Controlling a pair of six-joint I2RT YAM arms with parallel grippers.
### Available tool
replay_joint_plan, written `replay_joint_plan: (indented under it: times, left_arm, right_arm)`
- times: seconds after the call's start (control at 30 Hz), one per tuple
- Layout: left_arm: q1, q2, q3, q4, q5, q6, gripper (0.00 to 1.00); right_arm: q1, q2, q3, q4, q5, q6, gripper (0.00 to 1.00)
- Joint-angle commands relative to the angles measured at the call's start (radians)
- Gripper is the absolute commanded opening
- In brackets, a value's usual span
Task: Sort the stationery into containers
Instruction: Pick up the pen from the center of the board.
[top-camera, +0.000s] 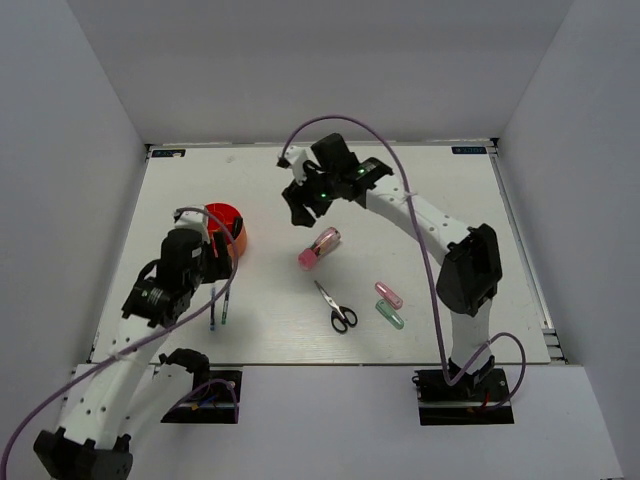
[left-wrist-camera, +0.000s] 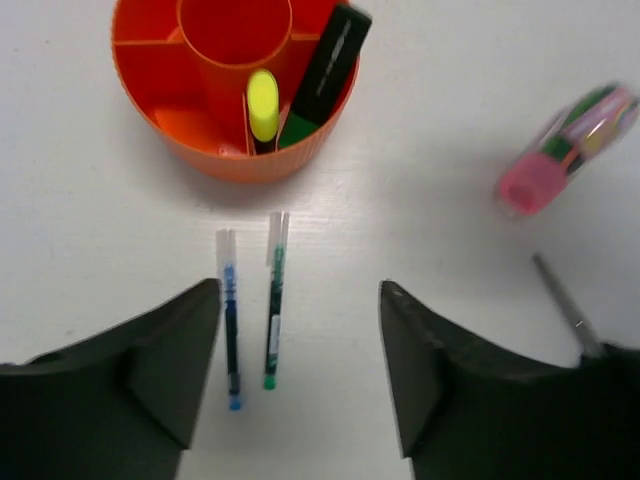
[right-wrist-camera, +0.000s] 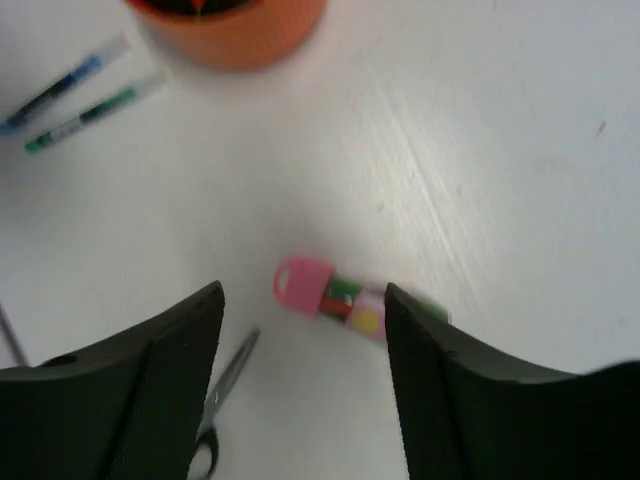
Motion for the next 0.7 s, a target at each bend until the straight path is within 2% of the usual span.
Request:
replay_joint_plan:
  times: [0.0,0.03,0.07,0.1,0.13,0.17,0.2,0.23,0.27,0.3,0.33,0.37,0.4,0.43,0.47,0.5,0.53,0.67]
  left_arm:
    - [0.007,0.137,0.078,-0.158,0.068,-0.053,0.8]
    - [0.009,0.158,0.082,-0.168,0.076,-0.074,0.8]
    - [0.007,0.196,0.08,-0.172,0.106,-0.078,0.8]
    - [0.007,0.211,0.069,-0.159,0.137,-0.087,0.8]
    - [0.006,0.228,0.06,-0.145,0.166,-0.104,0.74]
    - [0.007,0.23,0.027,-0.128,0.178,-0.107,0.69]
    - [0.01,0.233,0.019,-0.082,0.206,-0.11,0.62]
    - [0.01,0.238,0.011,-0.07,0.226,-0.114,0.41]
    - [0.009,0.239,0.002,-0.057,0.23,-0.114,0.32]
    - [0.012,0.245,0.0,-0.056,0.24,-0.111,0.25]
    - [0.009,0.255,0.002,-0.056,0.243,-0.105,0.21]
    - [0.01,0.264,0.005,-0.063,0.243,-0.099,0.21]
    - [0.015,0.27,0.006,-0.082,0.229,-0.084,0.27]
    - [0.015,0.27,0.003,-0.091,0.22,-0.078,0.41]
    - [0.016,0.27,0.002,-0.088,0.214,-0.075,0.69]
    - [0.018,0.268,-0.022,-0.091,0.201,-0.059,0.75]
    - [0.02,0.265,-0.032,-0.074,0.194,-0.058,0.79]
    - [0.044,0.274,-0.072,-0.045,0.177,-0.035,0.79]
  right_arm:
    - [-0.081,-0.088,-0.008,-0.383,-0.144,-0.02,0.63]
    - [-0.095,-0.099,-0.014,-0.409,-0.158,0.015,0.49]
    - [-0.107,-0.114,-0.084,-0.417,-0.172,0.023,0.3]
    - [-0.141,-0.183,-0.123,-0.411,-0.192,0.02,0.17]
    - [-0.154,-0.212,-0.211,-0.386,-0.206,0.041,0.02]
    - [-0.161,-0.247,-0.323,-0.357,-0.211,0.055,0.0]
    - [-0.19,-0.351,-0.431,-0.237,-0.205,0.084,0.0]
    - [-0.198,-0.387,-0.483,-0.195,-0.197,0.097,0.12]
    - [-0.21,-0.447,-0.529,-0.161,-0.192,0.118,0.26]
    - [-0.212,-0.468,-0.639,-0.082,-0.183,0.121,0.33]
    - [-0.223,-0.507,-0.671,-0.067,-0.195,0.123,0.39]
    - [-0.23,-0.531,-0.697,-0.041,-0.2,0.109,0.56]
    - [-0.236,-0.545,-0.756,-0.035,-0.192,0.103,0.62]
    - [-0.25,-0.574,-0.775,-0.029,-0.195,0.094,0.64]
    - [-0.258,-0.582,-0.8,-0.017,-0.2,0.066,0.64]
    - [-0.261,-0.588,-0.812,-0.023,-0.198,0.065,0.64]
    - [-0.281,-0.608,-0.815,-0.024,-0.197,0.06,0.64]
    - [-0.313,-0.659,-0.857,-0.007,-0.217,0.055,0.51]
